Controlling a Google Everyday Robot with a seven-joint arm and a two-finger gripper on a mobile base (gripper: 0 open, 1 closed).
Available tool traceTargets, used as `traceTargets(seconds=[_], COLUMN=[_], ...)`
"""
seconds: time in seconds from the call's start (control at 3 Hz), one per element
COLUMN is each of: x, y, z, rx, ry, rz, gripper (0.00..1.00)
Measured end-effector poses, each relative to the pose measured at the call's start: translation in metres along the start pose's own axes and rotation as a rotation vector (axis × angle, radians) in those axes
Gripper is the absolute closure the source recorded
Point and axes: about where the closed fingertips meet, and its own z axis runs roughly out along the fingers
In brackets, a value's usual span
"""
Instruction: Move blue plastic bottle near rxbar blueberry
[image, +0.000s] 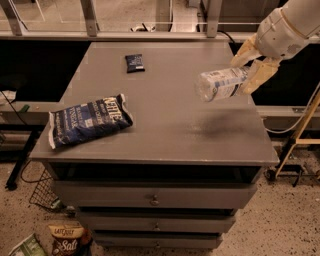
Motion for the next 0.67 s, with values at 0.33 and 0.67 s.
traceTargets(seconds=[0.33,0.67], x=[0.023,0.044], y=[-0.04,-0.073], z=[0.0,0.002], rx=[0.057,0.128], ry=[0.042,0.079], rz=[0.002,0.02], gripper=[1.0,1.0])
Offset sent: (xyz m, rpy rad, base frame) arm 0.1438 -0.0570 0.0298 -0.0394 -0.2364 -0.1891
